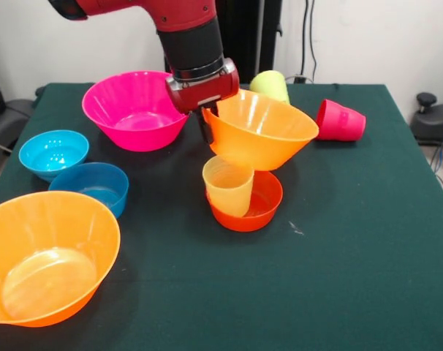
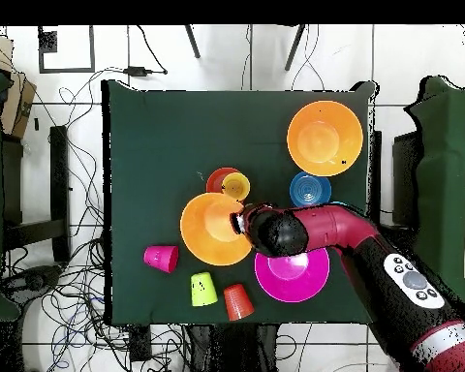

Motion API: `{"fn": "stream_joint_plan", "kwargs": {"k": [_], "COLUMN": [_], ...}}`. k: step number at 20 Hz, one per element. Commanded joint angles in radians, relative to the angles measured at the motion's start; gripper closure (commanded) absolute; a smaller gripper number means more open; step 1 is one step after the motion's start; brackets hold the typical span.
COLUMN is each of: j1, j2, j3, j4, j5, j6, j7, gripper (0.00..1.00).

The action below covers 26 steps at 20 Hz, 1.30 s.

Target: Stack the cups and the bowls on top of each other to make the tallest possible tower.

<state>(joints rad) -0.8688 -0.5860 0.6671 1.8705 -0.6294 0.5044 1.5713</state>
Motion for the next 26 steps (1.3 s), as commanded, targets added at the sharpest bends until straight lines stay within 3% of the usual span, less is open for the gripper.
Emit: {"fn": "stream_joint_plan", "kwargs": {"k": [1,13,16,21,26], "j1": [0.033,0.047,0.034,0.022,0.017], "j2": [-0.048,-0.077,-0.13,-0.299,-0.354], "j3": [-0.036,-0.087,-0.09,-0.056,-0.047], "j4": [-0.098,-0.05,0.018,0.09,0.101], "j5": [0.081,0.12,0.154,0.245,0.295], "j6": [0.172,0.181,0.19,0.254,0.286], "j7": [0.021,0.082,0.097,0.065,0.045], "gripper": [1.0,1.0,1.0,1.0,1.0]}}
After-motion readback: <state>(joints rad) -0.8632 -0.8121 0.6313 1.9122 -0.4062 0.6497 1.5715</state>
